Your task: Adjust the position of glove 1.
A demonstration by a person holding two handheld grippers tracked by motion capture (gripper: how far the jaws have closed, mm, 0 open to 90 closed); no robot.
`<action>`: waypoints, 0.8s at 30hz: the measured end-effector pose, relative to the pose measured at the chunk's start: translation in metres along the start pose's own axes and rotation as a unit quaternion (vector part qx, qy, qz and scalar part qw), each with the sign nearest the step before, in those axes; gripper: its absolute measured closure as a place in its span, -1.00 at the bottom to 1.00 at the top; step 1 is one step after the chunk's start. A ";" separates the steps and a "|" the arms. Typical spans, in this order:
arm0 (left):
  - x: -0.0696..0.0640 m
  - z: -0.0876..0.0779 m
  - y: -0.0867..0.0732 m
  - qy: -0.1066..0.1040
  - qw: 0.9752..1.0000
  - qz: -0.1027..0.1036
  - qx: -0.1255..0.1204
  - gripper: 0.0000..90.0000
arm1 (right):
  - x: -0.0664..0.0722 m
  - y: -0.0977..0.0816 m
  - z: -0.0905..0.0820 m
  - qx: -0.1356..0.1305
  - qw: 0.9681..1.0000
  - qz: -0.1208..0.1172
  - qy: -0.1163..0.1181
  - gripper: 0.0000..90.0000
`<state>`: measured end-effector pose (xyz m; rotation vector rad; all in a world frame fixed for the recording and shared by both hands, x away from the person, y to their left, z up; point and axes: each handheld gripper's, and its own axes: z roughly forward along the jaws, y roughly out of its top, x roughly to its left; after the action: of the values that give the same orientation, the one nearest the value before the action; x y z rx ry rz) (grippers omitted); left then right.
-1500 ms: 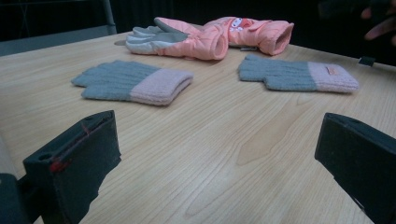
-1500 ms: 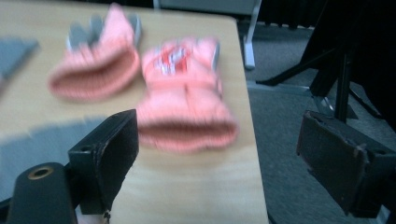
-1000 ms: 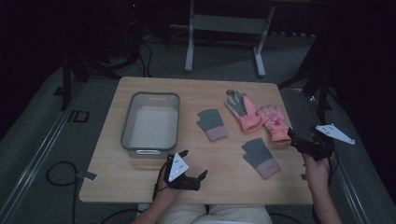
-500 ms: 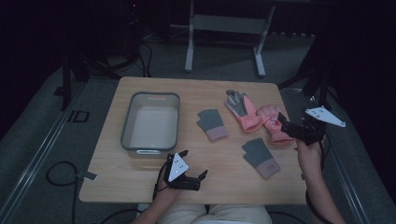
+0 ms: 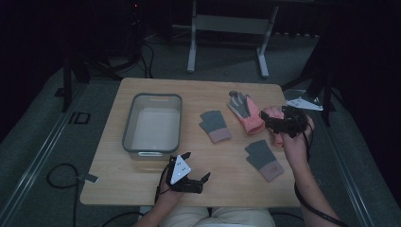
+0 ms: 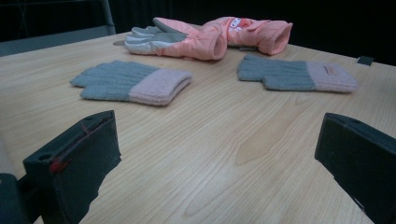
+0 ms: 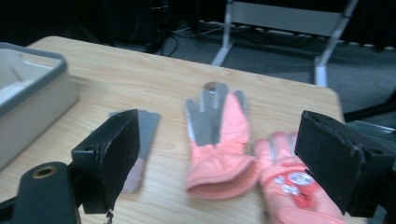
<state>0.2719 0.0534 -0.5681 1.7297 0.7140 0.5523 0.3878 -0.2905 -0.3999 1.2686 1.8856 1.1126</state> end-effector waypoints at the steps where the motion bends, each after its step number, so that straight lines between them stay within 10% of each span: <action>1: 0.000 0.000 0.000 0.000 1.000 0.000 0.000 -1.00 | 0.000 0.000 0.000 0.000 1.000 0.000 0.000 -0.70; 24: -0.001 0.000 0.000 -0.004 1.000 0.006 0.000 -1.00 | 0.063 0.004 0.056 0.012 0.994 -0.057 0.092 -0.63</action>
<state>0.2708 0.0525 -0.5680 1.7365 0.6994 0.5531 0.4132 -0.2134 -0.4240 1.0862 2.0842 1.1838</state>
